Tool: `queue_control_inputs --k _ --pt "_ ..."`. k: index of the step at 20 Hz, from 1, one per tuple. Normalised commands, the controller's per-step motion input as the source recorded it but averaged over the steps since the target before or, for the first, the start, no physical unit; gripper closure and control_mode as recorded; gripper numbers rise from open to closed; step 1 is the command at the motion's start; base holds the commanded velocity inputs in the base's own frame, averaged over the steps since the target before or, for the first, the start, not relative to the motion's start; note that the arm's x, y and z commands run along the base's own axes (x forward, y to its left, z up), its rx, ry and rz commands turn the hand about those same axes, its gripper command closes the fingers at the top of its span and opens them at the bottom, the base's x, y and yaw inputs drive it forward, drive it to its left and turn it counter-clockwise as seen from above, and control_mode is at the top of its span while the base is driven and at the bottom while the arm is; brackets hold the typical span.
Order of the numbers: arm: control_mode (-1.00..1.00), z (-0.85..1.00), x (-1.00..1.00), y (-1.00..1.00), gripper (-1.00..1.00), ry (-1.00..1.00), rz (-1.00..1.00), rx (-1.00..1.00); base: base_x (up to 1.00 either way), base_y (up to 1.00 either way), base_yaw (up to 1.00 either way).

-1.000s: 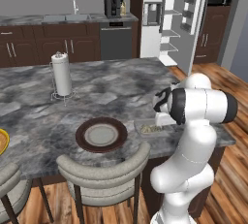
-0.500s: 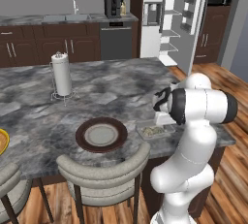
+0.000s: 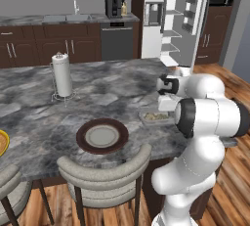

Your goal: Place two dumplings into each of the tupperware containers and then place the containers in the fridge.

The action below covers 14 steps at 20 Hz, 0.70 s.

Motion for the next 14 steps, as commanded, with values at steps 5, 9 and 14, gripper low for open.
queue_control_inputs --k 5,9,14 --pt "-1.0 0.98 -0.28 0.65 1.0 0.08 -0.43 -0.01 0.0 0.0 0.0" --pt "-1.0 0.68 -0.42 0.58 1.0 0.15 -0.65 0.0 0.0 0.0 0.0" --pt "-1.0 0.35 -0.4 0.56 1.0 0.26 -0.58 -0.13 0.0 0.0 0.0"
